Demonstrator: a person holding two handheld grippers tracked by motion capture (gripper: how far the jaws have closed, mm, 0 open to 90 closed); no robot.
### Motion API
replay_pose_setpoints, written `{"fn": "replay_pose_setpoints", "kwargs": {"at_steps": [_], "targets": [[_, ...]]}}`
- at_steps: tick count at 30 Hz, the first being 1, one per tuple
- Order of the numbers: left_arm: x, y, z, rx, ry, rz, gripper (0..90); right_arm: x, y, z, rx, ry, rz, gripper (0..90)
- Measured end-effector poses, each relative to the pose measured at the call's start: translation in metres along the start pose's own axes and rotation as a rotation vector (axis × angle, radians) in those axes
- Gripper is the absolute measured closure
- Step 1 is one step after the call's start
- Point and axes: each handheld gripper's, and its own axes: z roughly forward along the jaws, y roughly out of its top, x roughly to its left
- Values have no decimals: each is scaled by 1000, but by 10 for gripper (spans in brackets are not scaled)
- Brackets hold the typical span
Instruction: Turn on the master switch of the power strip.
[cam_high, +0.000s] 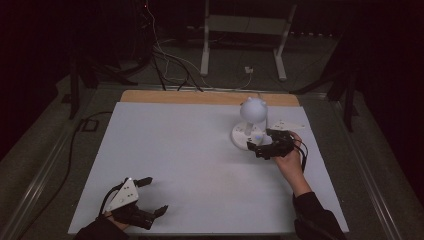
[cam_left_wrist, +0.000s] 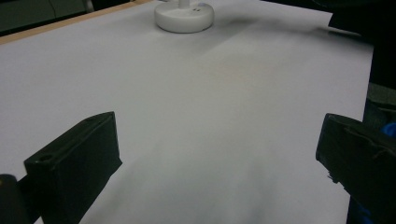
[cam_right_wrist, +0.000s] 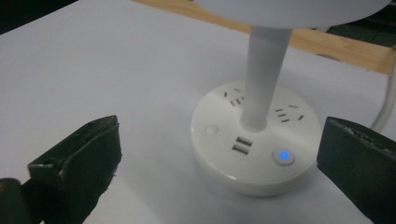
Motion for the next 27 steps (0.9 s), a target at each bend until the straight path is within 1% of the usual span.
{"fn": "replay_pose_setpoints", "kwargs": {"at_steps": [2, 4, 5, 8, 11, 16, 18, 27], "targets": [[0, 0, 0, 0, 0, 0, 1, 2, -1, -2, 0, 1, 0, 0], [0, 0, 0, -1, 0, 0, 1, 3, -2, -4, 1, 18, 11, 0], [0, 0, 0, -1, 0, 1, 1, 4, -3, -4, 3, 14, 7, 0], [0, 0, -1, -1, -1, 2, 1, 8, -7, -7, 9, 22, 4, 0], [0, 0, -1, -2, -1, 1, 1, 12, -12, -11, 17, 34, -1, 0], [0, 0, -1, -1, -1, 3, 1, 18, -20, -18, 19, 33, -15, 0], [0, 0, -1, -1, 0, 4, 1, 20, -24, -20, 26, 38, -13, 0], [0, 0, -1, 1, -2, 6, 1, 31, -44, -37, 18, 49, -24, 0]]}}
